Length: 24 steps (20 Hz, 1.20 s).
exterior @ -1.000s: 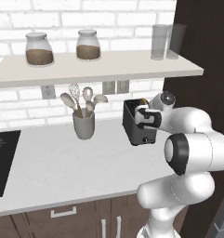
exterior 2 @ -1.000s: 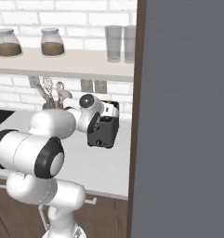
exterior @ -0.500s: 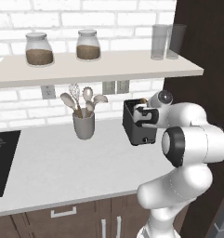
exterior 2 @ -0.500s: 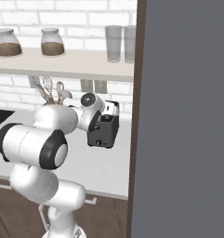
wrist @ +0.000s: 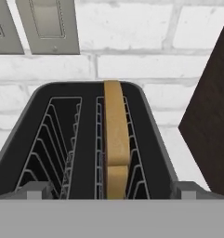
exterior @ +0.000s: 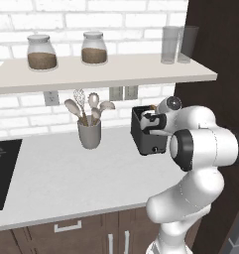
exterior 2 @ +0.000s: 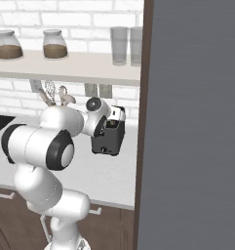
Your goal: Start the toaster. Once the lever pops up, take the bread to the plate on the dining counter.
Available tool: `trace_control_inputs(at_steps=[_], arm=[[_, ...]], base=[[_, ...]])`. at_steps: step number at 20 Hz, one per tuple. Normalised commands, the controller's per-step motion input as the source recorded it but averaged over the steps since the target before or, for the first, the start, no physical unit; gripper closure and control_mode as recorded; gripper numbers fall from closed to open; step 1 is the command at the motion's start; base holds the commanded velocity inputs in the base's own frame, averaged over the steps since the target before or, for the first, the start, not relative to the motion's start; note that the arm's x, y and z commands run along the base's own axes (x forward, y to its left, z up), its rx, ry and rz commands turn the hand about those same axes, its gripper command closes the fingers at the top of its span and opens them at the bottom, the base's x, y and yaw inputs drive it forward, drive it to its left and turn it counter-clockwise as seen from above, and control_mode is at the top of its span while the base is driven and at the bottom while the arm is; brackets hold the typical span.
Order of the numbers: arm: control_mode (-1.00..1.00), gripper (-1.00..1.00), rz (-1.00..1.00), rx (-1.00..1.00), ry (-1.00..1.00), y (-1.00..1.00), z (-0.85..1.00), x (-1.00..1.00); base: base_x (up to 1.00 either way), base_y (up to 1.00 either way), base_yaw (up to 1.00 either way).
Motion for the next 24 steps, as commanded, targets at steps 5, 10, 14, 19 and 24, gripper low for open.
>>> trace_control_inputs(at_steps=[5, 10, 14, 19, 24], arm=[[-1.0, -1.0, 0.0, 0.0, 0.0, 0.0, -0.03, 0.12], [-1.0, -1.0, 0.0, 0.0, 0.0, 0.0, -0.04, 0.13], [-1.0, -1.0, 0.0, 0.0, 0.0, 0.0, -0.06, 0.11], [-1.0, 1.0, 0.0, 0.0, 0.0, 0.0, -0.03, 0.07], [-1.0, 1.0, 0.0, 0.0, -0.01, 0.0, -0.03, 0.05]], base=[[0.0, 0.0, 0.0], [0.0, 0.0, 0.0], [0.0, 0.0, 0.0], [0.0, 0.0, 0.0], [0.0, 0.0, 0.0]])
